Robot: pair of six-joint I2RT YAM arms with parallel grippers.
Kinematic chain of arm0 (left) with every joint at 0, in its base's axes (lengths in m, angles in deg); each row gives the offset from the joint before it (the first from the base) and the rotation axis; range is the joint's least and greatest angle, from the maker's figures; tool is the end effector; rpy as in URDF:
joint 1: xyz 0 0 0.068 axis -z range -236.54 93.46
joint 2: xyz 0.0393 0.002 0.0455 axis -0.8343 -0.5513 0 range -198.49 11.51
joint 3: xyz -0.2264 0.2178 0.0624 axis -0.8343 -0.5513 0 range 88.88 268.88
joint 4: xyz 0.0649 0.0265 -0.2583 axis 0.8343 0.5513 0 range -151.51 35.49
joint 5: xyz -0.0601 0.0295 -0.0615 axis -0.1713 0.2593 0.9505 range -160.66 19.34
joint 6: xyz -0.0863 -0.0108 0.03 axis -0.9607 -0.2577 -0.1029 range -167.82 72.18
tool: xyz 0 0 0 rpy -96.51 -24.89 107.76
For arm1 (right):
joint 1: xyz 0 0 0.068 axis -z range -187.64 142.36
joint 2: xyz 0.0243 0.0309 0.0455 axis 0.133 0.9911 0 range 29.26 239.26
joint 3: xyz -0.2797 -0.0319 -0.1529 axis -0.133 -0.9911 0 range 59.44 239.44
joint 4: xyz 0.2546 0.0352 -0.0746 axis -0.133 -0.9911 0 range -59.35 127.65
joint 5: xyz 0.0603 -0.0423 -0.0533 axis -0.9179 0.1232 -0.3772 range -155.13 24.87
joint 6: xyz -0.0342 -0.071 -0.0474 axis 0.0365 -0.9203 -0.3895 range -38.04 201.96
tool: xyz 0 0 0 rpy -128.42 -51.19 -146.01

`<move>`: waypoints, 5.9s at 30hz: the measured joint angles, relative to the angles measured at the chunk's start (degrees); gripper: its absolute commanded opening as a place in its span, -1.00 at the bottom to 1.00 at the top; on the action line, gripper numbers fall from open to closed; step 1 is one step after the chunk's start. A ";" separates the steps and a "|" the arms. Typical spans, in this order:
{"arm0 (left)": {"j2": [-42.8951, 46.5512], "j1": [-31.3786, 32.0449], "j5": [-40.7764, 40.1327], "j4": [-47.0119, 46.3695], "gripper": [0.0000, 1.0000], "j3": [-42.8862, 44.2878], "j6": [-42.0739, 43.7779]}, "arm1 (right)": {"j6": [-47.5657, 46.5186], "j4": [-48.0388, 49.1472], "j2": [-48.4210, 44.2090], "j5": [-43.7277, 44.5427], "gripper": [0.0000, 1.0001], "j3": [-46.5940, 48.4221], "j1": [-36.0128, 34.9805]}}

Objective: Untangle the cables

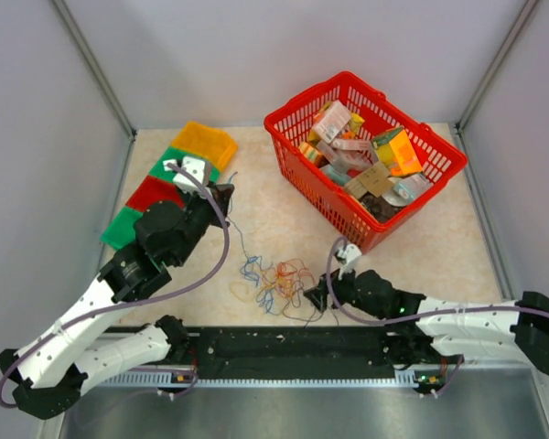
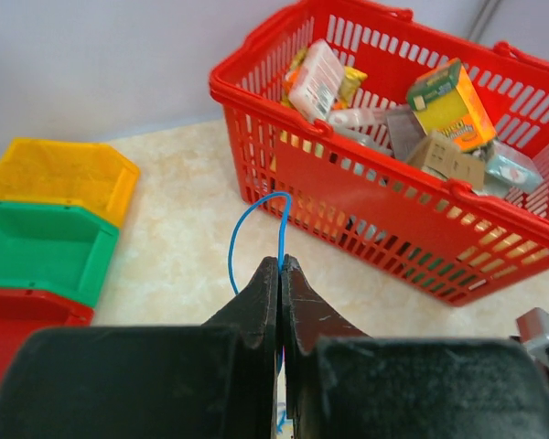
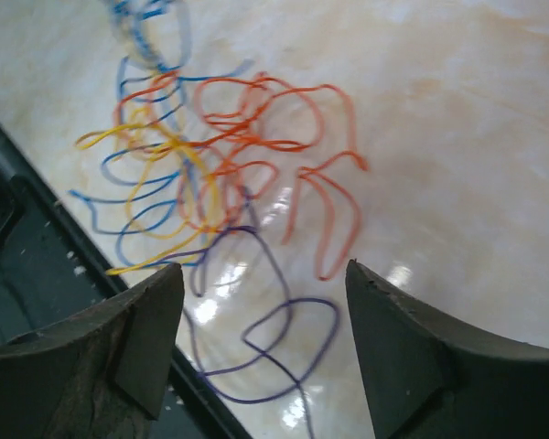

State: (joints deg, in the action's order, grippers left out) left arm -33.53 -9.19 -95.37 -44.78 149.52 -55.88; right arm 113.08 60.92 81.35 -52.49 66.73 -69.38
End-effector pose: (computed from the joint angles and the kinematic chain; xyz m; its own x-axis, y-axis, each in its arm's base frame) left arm 0.1433 -0.1048 0.4574 -0.0672 -0.1150 -0.9911 0.3795 0.9157 -0.1320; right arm 0.1071 0.1608 0.1689 -0.5433 0.0546 -0.8378 -0.5633 0.7162 0.4120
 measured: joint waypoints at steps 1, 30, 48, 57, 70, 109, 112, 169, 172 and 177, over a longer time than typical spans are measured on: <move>-0.87 0.00 0.87 0.52 -1.00 0.22 -0.26 | -0.98 0.33 1.77 -1.29 0.56 1.44 -1.42; 7.76 0.02 -3.48 7.74 -1.00 17.94 3.37 | 11.17 -9.57 17.07 18.60 -1.00 19.67 -4.70; 6.62 0.31 -21.09 8.48 -1.00 28.52 21.53 | 14.29 -16.46 14.53 24.35 -1.00 16.33 -0.48; 4.04 0.33 -21.73 8.04 -1.00 33.11 23.63 | 14.01 -16.74 16.87 23.89 -0.42 17.11 -0.09; 1.55 0.11 -24.24 -0.04 -1.00 39.12 30.47 | 12.94 -20.87 19.34 24.83 -0.85 17.55 0.52; -32.59 -9.22 19.93 11.37 -0.86 -1.70 -8.09 | 5.44 -13.14 16.90 18.14 -0.92 14.10 0.68; -39.52 -9.81 31.06 11.15 -0.90 -0.26 -8.57 | 5.44 -13.00 16.76 17.84 -0.92 14.05 0.68; -52.26 5.86 -1.38 8.24 0.58 -5.22 -39.89 | 5.97 -9.18 15.43 15.45 -0.92 10.73 0.70; -53.07 5.99 -1.60 8.52 0.29 -4.35 -40.89 | 5.99 -9.16 15.41 15.43 -0.92 10.71 0.70; -54.80 6.01 -2.36 8.48 -0.26 -2.45 -41.40 | 6.01 -9.22 15.17 15.43 -0.92 10.69 0.70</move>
State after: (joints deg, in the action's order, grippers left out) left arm -88.32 -3.18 -97.73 -36.30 147.07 -97.27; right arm 119.09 51.70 96.52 -37.06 77.42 -68.68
